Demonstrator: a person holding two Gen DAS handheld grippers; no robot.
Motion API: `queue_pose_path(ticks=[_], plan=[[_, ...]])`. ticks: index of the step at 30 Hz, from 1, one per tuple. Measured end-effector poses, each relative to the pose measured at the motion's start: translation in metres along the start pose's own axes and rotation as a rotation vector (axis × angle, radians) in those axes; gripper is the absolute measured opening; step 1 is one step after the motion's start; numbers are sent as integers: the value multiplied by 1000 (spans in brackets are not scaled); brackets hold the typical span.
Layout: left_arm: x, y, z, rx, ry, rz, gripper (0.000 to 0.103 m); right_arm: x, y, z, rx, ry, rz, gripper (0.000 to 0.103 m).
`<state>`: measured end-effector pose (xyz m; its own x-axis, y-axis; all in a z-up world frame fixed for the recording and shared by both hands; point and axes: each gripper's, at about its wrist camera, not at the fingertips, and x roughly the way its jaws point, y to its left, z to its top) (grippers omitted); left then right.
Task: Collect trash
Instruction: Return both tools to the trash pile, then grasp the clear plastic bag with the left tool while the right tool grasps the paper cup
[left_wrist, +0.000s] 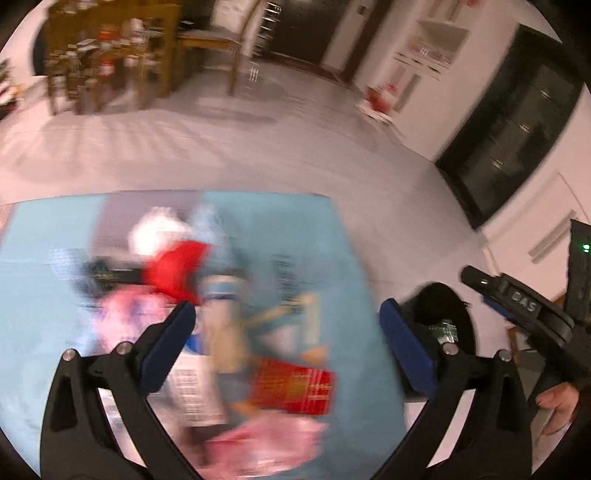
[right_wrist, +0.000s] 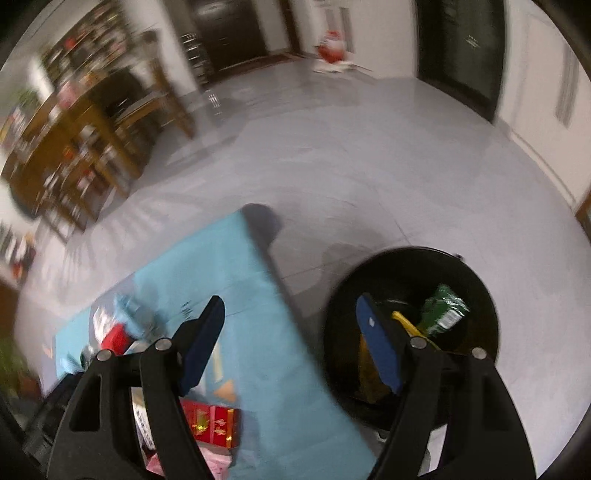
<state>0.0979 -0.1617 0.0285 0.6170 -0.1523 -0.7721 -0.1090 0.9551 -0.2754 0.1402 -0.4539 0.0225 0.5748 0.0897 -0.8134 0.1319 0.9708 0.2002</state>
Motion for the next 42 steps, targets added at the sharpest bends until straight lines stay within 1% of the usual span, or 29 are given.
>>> queue_pose_path(ticks=[2, 5, 8, 10, 13, 15, 18, 21, 23, 26, 28, 31, 32, 34, 35, 37, 38, 40, 42], plan=[[-12, 30, -2, -33, -16, 56, 99, 3, 28, -6, -79, -7, 6, 78], [-26, 75, -10, -81, -24, 112, 99, 9, 67, -18, -172, -5, 23, 78], [-39, 117, -20, -138, -36, 162, 99, 14, 103, -32, -239, 11, 86, 79], [-40, 140, -27, -190, -38, 173, 99, 18, 123, -42, -265, 29, 140, 82], [-35, 165, -39, -256, -30, 144, 99, 26, 147, -55, -309, 74, 207, 84], [-24, 173, -45, -265, 3, 142, 99, 33, 164, -66, -336, 113, 233, 84], [-11, 173, -49, -251, 19, 160, 99, 45, 179, -73, -352, 151, 229, 84], [4, 176, -58, -274, 85, 131, 99, 60, 191, -82, -399, 161, 180, 84], [14, 174, -65, -270, 124, 153, 99, 68, 199, -89, -425, 160, 148, 84], [23, 175, -74, -280, 161, 162, 99, 81, 203, -98, -447, 183, 98, 84], [28, 176, -78, -288, 181, 143, 98, 84, 200, -101, -467, 195, 87, 84], [32, 181, -83, -310, 197, 113, 94, 90, 207, -109, -510, 202, 76, 83], [34, 184, -86, -317, 201, 106, 90, 94, 211, -112, -526, 207, 73, 82], [37, 186, -90, -324, 220, 98, 85, 99, 212, -115, -532, 217, 66, 74], [38, 186, -92, -323, 225, 90, 83, 101, 212, -117, -530, 227, 68, 72], [41, 188, -95, -326, 239, 71, 83, 106, 212, -117, -527, 245, 74, 61], [43, 189, -96, -328, 244, 68, 82, 108, 212, -117, -525, 252, 76, 58], [43, 186, -102, -313, 252, 80, 81, 112, 210, -117, -512, 269, 78, 45], [47, 183, -104, -288, 268, 78, 78, 116, 209, -117, -507, 282, 71, 39]])
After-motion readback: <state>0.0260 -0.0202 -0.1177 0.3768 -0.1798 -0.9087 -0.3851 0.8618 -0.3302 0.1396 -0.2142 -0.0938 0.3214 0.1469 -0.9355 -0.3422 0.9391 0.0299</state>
